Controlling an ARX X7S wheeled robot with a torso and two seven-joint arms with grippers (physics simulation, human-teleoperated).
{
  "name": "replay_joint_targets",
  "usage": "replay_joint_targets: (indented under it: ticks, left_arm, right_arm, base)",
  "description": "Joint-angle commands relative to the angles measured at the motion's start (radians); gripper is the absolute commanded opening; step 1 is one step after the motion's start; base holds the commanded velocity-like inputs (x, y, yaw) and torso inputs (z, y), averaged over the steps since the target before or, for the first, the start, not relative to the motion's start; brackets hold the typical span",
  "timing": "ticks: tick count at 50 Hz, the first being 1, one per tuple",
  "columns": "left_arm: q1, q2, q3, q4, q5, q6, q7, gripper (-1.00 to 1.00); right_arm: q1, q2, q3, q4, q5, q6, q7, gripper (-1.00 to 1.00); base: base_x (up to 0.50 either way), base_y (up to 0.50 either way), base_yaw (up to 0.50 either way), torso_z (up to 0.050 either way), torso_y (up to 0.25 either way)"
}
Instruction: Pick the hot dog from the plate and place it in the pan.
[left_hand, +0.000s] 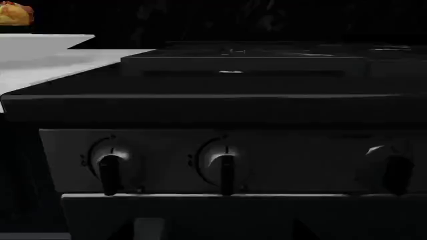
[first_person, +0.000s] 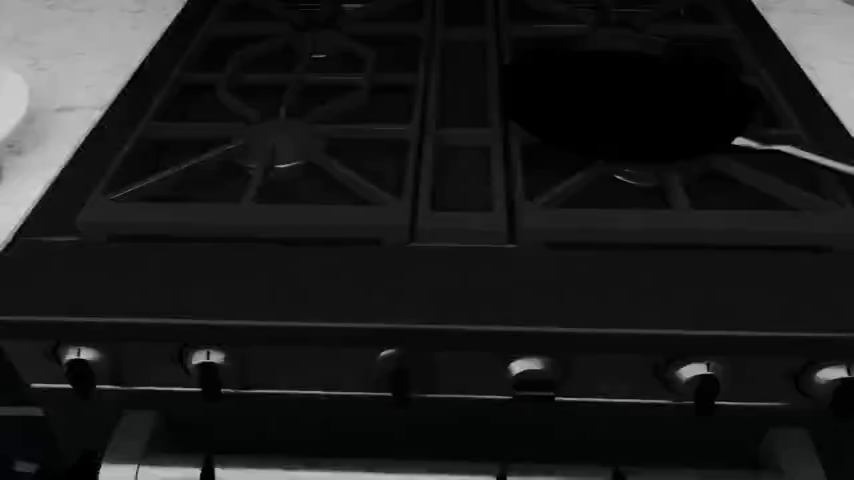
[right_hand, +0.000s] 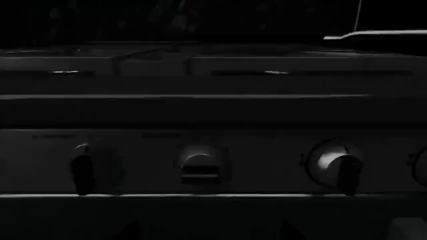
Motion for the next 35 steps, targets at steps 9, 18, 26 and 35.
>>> replay_joint_targets:
  ticks: [9, 18, 26, 35]
  left_arm:
    - [0.008, -0.038, 0.035, 0.008, -0.027, -0.005, -0.048, 1.0]
    - [-0.003, -0.057, 0.055, -0.005, -0.047, 0.001, -0.066, 1.0]
    - [-0.007, -0.069, 0.066, -0.023, -0.064, 0.011, -0.074, 1.0]
    - [-0.006, -0.079, 0.078, -0.022, -0.075, 0.014, -0.087, 1.0]
  right_arm:
    - [0.007, 0.037, -0.054, 0.016, 0.028, -0.009, 0.038, 1.0]
    - [0.016, 0.052, -0.085, 0.027, 0.045, -0.012, 0.054, 1.0]
    - [0.018, 0.064, -0.107, 0.022, 0.06, -0.006, 0.059, 1.0]
    - [0.022, 0.073, -0.123, 0.027, 0.077, -0.009, 0.067, 1.0]
  base:
    - [0.0, 0.0, 0.0, 0.0, 0.0]
    - [0.0, 0.0, 0.0, 0.0, 0.0]
    - [0.0, 0.0, 0.0, 0.0, 0.0]
    - [-0.02, 0.0, 0.0, 0.0, 0.0]
